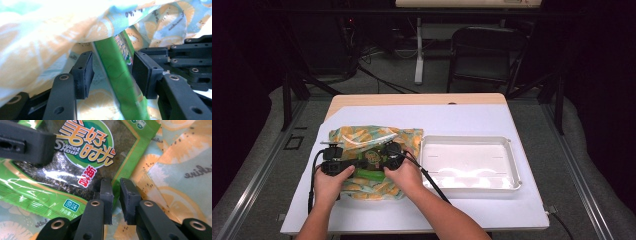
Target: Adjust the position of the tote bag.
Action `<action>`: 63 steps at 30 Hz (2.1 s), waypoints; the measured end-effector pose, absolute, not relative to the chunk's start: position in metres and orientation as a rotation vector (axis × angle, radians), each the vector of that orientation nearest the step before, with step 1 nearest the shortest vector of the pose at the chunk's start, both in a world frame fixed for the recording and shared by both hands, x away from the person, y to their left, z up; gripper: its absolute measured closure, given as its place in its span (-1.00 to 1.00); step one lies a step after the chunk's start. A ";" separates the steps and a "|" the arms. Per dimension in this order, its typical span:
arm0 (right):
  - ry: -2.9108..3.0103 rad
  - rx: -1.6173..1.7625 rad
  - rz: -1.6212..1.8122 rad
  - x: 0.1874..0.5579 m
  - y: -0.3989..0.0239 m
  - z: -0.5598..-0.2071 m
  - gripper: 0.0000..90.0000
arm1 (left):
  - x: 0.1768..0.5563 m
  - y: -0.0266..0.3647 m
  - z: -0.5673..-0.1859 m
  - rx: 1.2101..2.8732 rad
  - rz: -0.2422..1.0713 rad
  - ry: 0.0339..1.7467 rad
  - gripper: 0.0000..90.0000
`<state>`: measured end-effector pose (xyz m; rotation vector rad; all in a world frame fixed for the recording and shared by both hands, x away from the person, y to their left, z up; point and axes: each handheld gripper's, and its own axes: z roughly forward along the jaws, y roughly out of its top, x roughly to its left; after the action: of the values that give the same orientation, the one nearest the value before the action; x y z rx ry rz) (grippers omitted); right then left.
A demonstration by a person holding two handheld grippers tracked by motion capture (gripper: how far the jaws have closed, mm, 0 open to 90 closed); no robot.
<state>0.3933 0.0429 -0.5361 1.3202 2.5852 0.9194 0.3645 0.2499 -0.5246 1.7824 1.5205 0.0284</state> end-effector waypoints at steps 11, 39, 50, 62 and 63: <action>2.573 1.320 0.939 0.394 0.042 -0.535 0.65 | 0.364 0.249 -0.526 1.790 0.028 1.518 0.30; 2.401 0.831 1.004 0.386 0.026 -0.451 0.05 | 0.362 0.244 -0.527 1.791 0.055 1.522 0.40; 2.458 0.827 0.868 0.411 0.047 -0.478 -0.04 | 0.362 0.244 -0.526 1.785 0.060 1.516 0.40; 2.462 0.873 0.804 0.432 0.062 -0.487 0.97 | 0.360 0.244 -0.524 1.772 0.082 1.509 0.43; 2.458 0.881 0.810 0.434 0.062 -0.485 0.99 | 0.360 0.244 -0.523 1.776 0.083 1.508 0.44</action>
<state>0.4341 0.0621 -0.4850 0.8814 2.4583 0.8104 0.3599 0.2437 -0.5230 1.7756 1.5080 0.0832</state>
